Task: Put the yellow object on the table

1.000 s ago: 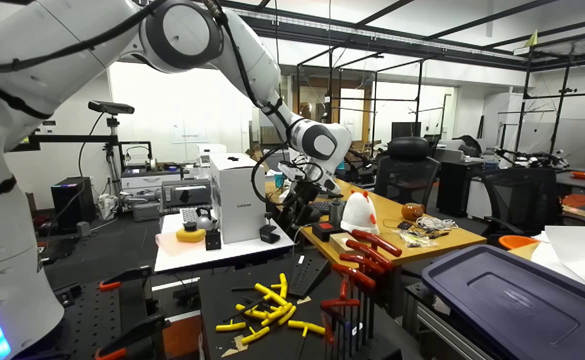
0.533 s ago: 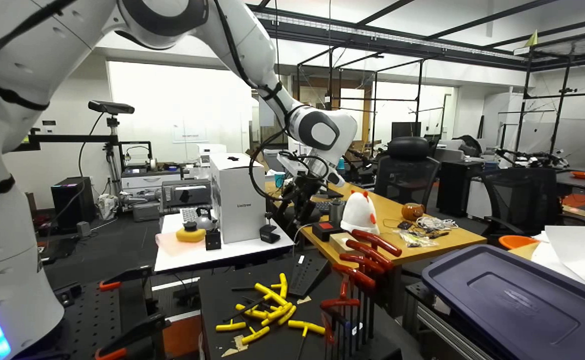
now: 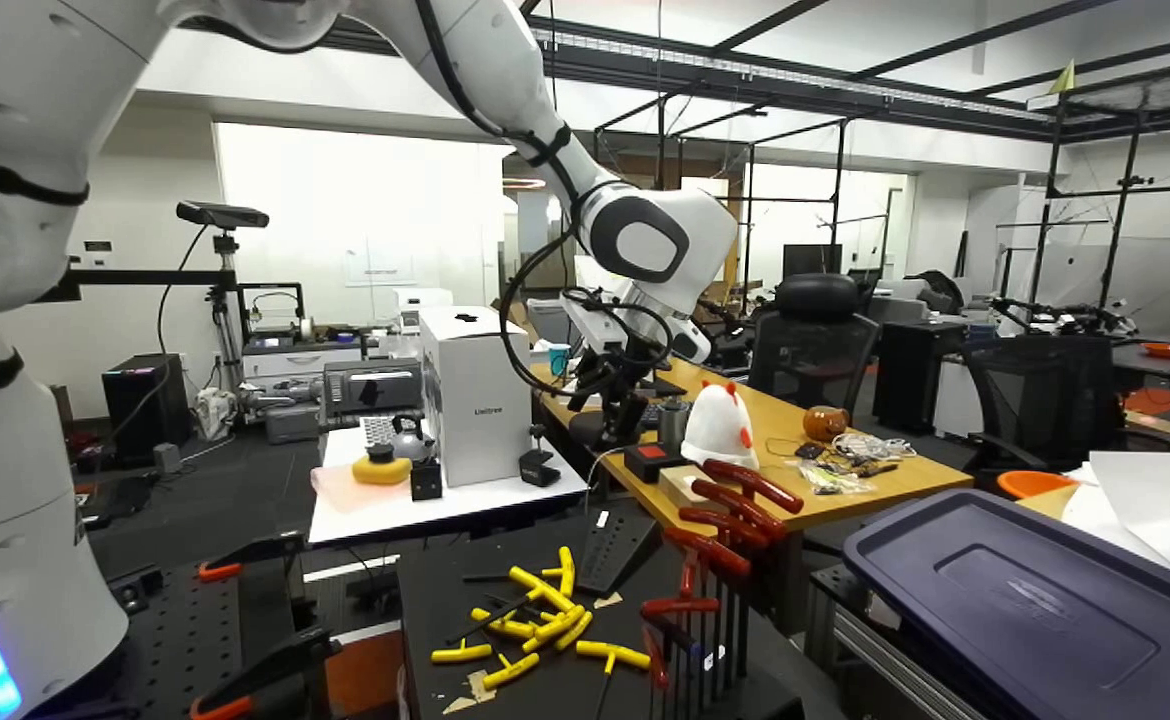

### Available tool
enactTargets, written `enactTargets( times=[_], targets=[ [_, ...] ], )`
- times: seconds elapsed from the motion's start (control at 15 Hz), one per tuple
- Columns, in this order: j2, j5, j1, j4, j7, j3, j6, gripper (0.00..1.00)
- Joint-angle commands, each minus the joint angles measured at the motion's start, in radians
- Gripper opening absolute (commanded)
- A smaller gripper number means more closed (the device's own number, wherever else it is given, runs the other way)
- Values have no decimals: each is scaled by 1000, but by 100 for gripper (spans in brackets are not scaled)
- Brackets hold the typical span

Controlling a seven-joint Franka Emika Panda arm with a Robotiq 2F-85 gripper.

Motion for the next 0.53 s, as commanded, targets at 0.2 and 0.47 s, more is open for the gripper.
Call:
enactTargets(
  times=[0.2, 0.47],
  targets=[
    [-177, 156, -58, -232, -204, -2, 233, 100],
    [-245, 162, -54, -327, -224, -18, 342, 100]
  ],
)
